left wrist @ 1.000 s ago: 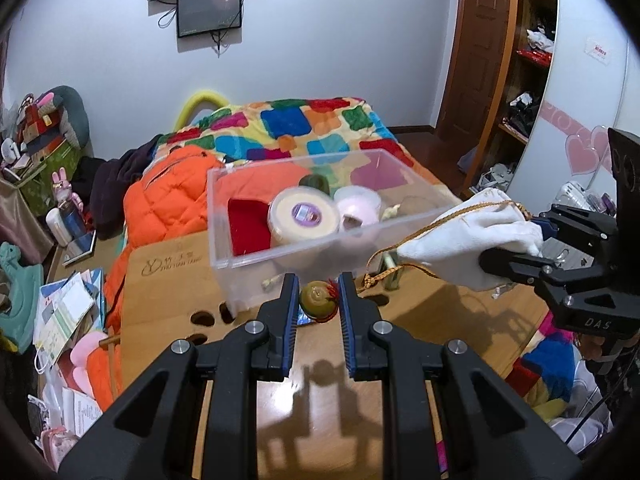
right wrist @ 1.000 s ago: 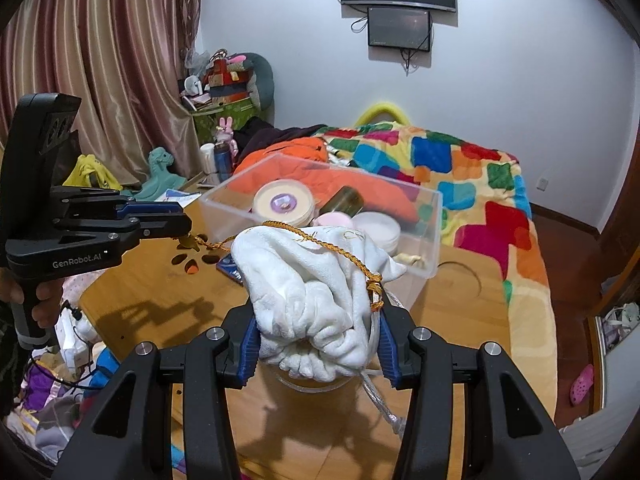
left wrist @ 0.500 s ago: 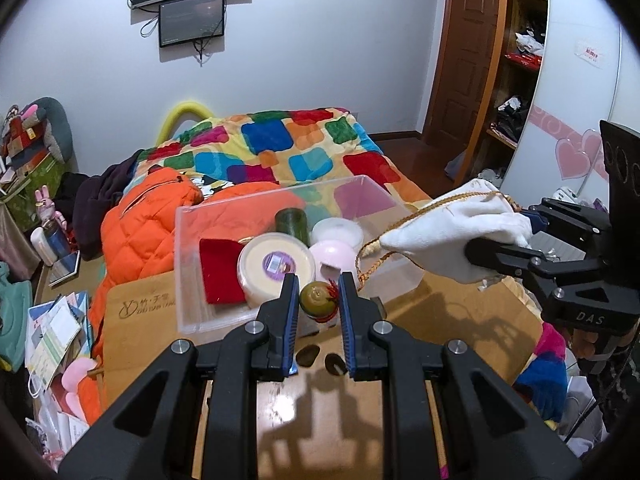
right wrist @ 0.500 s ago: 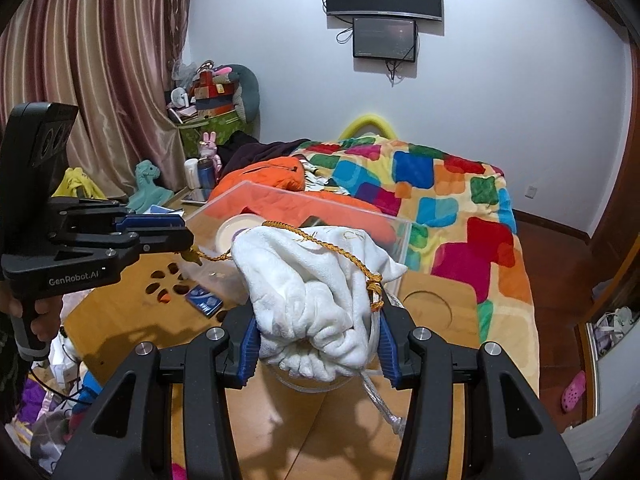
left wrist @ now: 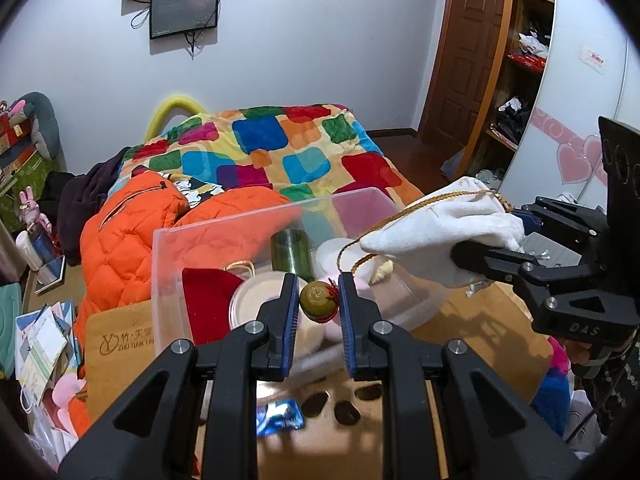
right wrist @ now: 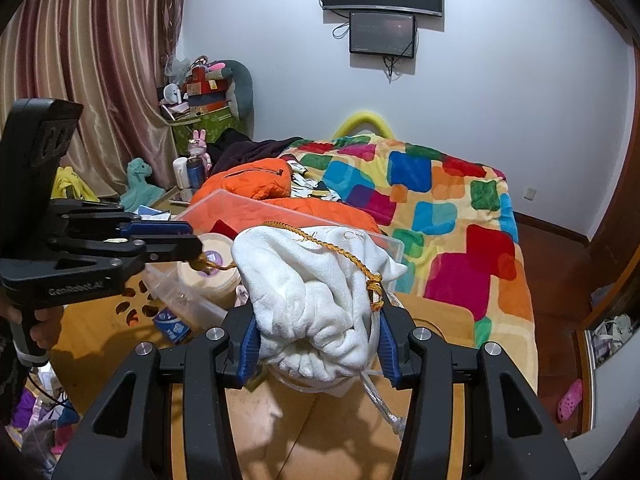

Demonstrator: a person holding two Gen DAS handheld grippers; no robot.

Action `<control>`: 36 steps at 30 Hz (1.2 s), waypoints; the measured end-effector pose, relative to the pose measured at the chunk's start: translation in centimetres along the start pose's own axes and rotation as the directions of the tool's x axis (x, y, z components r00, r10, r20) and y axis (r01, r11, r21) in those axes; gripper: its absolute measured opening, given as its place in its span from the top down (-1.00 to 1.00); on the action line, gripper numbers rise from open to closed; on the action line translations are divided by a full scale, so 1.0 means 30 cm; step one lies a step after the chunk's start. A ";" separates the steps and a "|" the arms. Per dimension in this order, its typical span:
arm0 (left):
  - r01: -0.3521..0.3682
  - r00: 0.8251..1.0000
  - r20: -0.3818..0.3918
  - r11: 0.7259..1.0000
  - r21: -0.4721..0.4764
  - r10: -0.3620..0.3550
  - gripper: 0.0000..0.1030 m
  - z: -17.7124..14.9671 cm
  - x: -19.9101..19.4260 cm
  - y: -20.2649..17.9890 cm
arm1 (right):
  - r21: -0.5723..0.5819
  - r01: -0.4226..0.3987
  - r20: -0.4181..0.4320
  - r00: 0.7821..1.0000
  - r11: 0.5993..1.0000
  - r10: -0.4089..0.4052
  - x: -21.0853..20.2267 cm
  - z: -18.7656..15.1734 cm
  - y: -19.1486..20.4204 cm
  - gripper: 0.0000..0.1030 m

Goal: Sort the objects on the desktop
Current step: 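Carry the pouch with right tool while left tool carries the bead toward box, then lower the white pouch and gold bead into the clear box and open both tools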

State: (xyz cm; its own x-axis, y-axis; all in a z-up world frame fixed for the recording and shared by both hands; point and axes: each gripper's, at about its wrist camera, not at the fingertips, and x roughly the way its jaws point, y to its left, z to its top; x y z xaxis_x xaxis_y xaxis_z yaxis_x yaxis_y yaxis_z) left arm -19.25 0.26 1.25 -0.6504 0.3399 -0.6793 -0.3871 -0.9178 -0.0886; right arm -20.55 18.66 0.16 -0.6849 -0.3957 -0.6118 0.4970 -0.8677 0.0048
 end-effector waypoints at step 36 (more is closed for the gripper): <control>-0.010 0.999 -0.038 1.000 -0.016 0.009 0.52 0.050 0.234 0.090 | -0.060 -0.002 -0.135 0.991 0.998 -0.006 0.326 0.006 -0.011 0.12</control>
State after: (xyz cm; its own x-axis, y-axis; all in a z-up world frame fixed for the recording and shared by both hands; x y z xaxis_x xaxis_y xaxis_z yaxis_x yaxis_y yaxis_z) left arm -25.84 0.48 -2.66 -0.6283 0.3232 -0.7076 -0.3705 -0.9241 -0.0932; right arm -27.52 15.01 -5.68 -0.6097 -0.3460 -0.7131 0.5291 -0.8475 -0.0412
